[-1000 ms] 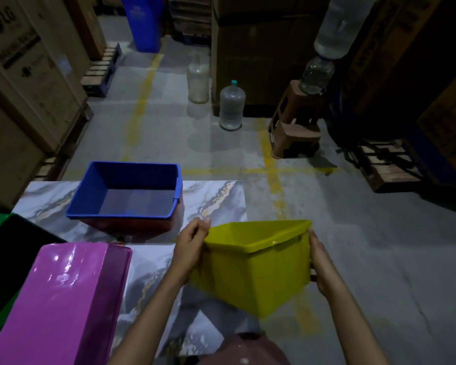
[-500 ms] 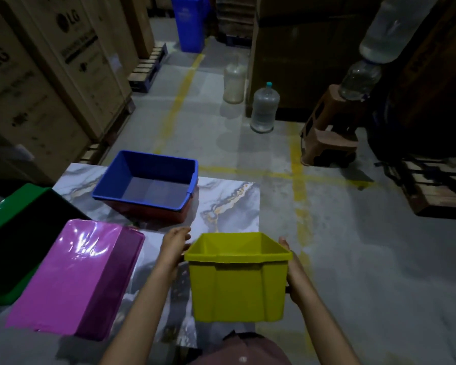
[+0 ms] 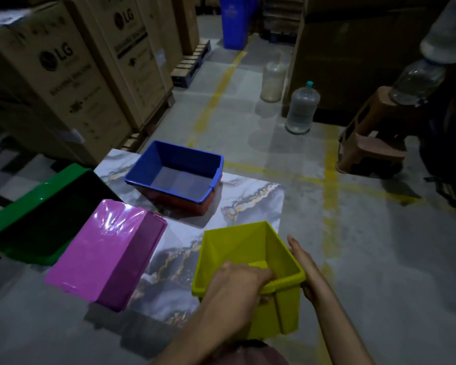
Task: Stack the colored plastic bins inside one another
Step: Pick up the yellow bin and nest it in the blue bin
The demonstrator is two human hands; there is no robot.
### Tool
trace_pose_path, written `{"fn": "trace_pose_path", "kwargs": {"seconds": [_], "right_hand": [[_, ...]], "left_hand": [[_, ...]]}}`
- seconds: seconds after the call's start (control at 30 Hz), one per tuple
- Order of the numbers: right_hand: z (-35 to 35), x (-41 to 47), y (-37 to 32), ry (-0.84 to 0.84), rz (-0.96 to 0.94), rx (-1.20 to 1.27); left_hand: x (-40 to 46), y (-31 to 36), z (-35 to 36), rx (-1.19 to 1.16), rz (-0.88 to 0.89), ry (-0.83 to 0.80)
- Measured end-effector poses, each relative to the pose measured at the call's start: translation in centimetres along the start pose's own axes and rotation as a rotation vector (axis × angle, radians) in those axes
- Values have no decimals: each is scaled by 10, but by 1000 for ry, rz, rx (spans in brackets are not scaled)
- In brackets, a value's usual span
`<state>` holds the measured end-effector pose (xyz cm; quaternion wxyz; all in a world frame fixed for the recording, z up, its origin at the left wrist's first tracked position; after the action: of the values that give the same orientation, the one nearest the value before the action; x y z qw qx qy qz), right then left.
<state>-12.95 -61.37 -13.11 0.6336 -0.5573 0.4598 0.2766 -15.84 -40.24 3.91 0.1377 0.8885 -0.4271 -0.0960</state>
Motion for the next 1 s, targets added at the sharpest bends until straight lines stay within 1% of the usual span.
{"fn": "trace_pose_path", "kwargs": {"seconds": [0.03,0.1,0.23,0.3,0.4,0.47,0.53,0.57,0.63,0.7,0.73,0.77,0.8,0.87,0.93,1.0], "right_hand": [[-1,-5,-1,-9,13,-19],[-10,-17,-5,-20,40,-37],[-44,-16,-19,-46,129,41],[-49,-19,-26,-79,134,-31],[-36,-30,-34,-107,95,-205],[-29,-33,-41,-63,28,-209],[-20,-43,-52,17,-59,-130],[-14,-51,-60,46,-128,-83],[-1,-73,-83,137,-287,-31],[17,-102,-116,239,-456,-46],[30,-121,-134,298,-556,-100],[45,-140,-153,356,-672,-176],[64,-158,-171,412,-772,-292],[111,-194,-200,474,-885,-547],[158,-220,-225,460,-909,-743],[200,-239,-243,362,-886,-866]], "left_hand": [[-4,-9,-6,-21,16,37],[-12,-29,-24,-75,44,57],[-31,-71,-57,-57,137,88],[-35,-86,-69,-34,159,125],[-37,-113,-80,-26,176,178],[-40,-142,-85,-64,144,219],[-46,-176,-91,-83,116,228],[-51,-191,-96,-70,104,197],[-61,-217,-106,-69,78,47],[-66,-234,-120,-98,78,-90],[-65,-242,-127,-123,85,-98],[-62,-251,-135,-154,95,-53],[-56,-261,-143,-179,108,44],[-39,-282,-160,-163,127,272],[-22,-299,-176,-46,130,388],[-6,-310,-192,127,183,397]]}}
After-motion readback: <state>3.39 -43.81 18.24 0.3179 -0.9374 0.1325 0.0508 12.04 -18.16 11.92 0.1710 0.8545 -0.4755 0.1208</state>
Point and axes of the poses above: each hand's wrist, its own x-axis towards the middle knuckle, its own z-axis out of the palm, y = z × x, the point moved 3 cm from there along x, towards the middle knuckle, and after that the axes turned 11 degrees about z, right-handed, at the moved point
